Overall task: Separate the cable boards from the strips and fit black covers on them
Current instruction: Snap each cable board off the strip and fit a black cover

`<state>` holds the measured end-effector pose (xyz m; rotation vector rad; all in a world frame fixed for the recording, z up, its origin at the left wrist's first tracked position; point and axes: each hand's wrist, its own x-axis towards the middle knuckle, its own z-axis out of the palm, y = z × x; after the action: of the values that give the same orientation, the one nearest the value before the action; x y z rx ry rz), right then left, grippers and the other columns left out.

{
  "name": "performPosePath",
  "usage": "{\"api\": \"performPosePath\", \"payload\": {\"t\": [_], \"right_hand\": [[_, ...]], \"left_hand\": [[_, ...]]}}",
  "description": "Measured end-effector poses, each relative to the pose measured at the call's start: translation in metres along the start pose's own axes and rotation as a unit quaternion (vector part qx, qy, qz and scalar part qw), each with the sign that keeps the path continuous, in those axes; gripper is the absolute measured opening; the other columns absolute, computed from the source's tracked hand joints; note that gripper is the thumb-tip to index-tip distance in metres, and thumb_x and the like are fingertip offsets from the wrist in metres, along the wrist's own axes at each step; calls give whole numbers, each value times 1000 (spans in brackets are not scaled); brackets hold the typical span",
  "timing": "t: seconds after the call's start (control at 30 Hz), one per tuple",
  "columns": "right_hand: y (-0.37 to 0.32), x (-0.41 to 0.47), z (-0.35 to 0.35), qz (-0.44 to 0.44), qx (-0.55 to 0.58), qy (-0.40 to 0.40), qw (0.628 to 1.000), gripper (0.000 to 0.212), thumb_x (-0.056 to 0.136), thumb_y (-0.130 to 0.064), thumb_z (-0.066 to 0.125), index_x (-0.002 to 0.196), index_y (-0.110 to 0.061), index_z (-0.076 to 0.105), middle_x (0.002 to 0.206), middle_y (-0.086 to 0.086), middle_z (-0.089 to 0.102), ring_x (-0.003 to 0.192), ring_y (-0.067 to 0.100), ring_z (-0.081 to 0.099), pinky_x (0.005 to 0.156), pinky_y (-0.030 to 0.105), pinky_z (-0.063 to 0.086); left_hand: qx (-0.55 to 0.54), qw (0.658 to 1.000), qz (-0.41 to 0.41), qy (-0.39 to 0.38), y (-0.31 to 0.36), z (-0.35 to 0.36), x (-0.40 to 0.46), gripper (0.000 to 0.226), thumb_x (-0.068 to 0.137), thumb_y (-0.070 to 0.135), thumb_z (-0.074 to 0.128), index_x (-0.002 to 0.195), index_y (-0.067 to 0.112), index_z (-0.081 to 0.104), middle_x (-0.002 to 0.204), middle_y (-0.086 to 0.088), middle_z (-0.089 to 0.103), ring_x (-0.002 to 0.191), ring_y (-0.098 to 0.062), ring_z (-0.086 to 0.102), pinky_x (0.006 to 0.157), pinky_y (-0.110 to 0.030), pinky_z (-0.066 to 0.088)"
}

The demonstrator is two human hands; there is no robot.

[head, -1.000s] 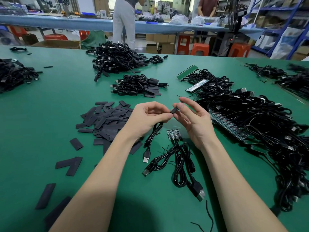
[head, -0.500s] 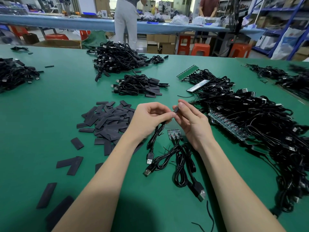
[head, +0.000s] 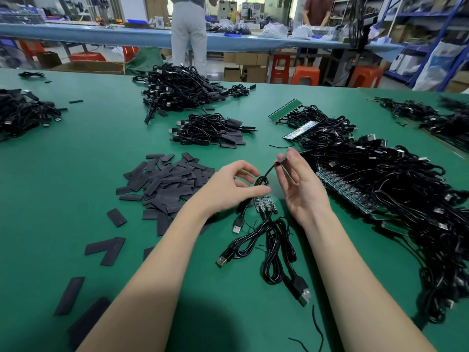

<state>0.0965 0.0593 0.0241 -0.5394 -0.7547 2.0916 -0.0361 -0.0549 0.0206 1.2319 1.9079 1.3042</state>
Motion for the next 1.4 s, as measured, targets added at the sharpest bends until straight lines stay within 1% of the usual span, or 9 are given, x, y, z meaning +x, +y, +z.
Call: {"api": "performPosePath", "payload": {"t": [0.17, 0.37, 0.43, 0.53, 0.7, 0.97, 1.13, 1.23, 1.4], "right_hand": [[1, 2, 1, -19, -6, 15, 1000, 15, 93, -7, 69, 107, -10, 68, 86, 6, 75, 78, 10, 73, 72, 20, 59], [-1, 6, 0, -39, -9, 32, 999, 15, 95, -10, 66, 110, -9, 65, 91, 9, 71, 75, 11, 72, 74, 21, 60], [-1, 8, 1, -38, -19, 33, 999, 23, 97, -16, 66, 118, -7, 62, 99, 14, 71, 81, 18, 73, 76, 24, 61], [0, 10, 1, -19, -48, 38, 998, 34, 99, -25, 64, 127, -6, 58, 112, 19, 72, 93, 26, 73, 76, 27, 61], [1, 12, 1, -1, -87, 33, 996, 28, 101, -25, 60, 120, -6, 57, 108, 16, 72, 94, 24, 72, 80, 29, 61], [2, 16, 1, 12, -119, 34, 992, 21, 100, -25, 61, 110, -7, 62, 102, 13, 73, 93, 24, 72, 88, 31, 60], [4, 17, 0, 12, -121, 27, 992, 17, 99, -23, 62, 103, -6, 64, 95, 11, 74, 86, 21, 72, 79, 27, 60], [4, 18, 0, 12, -122, 30, 992, 17, 100, -23, 61, 101, -6, 64, 94, 11, 74, 85, 21, 71, 77, 27, 59], [4, 17, 0, 17, -130, 25, 991, 16, 100, -22, 61, 96, -6, 65, 91, 10, 74, 80, 19, 72, 75, 26, 59]], "left_hand": [[52, 998, -19, -9, 9, 3, -1, 32, 78, 50, 81, 101, 35, 66, 97, 13, 67, 80, -5, 67, 87, -28, 55], [135, 990, 26, 26, 19, 7, 2, 27, 81, 36, 81, 106, 34, 69, 91, 17, 68, 60, 8, 60, 62, -7, 42], [155, 986, 34, 56, 20, 4, 7, 26, 87, 32, 76, 112, 32, 71, 96, 18, 67, 65, 5, 61, 66, -9, 44], [214, 971, 42, 94, 24, -8, 22, 28, 90, 33, 73, 118, 33, 70, 109, 12, 67, 84, -12, 63, 88, -31, 53], [385, 909, 46, 150, 41, -48, 65, 32, 93, 31, 68, 125, 30, 68, 124, -4, 59, 114, -26, 58, 97, -42, 50], [578, 809, -27, 103, 23, -83, 107, 36, 95, 7, 59, 129, 18, 65, 129, -14, 57, 119, -34, 53, 93, -44, 48], [533, 841, -59, 74, -2, -78, 109, 50, 93, 12, 61, 139, 14, 40, 112, -17, 60, 91, -35, 55, 70, -40, 45], [508, 854, -50, 99, -11, -76, 110, 34, 93, 12, 60, 121, 10, 41, 102, -16, 61, 83, -33, 53, 65, -40, 43], [462, 877, -74, 105, -11, -79, 111, 18, 99, 23, 56, 109, 9, 61, 113, -14, 64, 103, -36, 59, 90, -46, 54]]}}
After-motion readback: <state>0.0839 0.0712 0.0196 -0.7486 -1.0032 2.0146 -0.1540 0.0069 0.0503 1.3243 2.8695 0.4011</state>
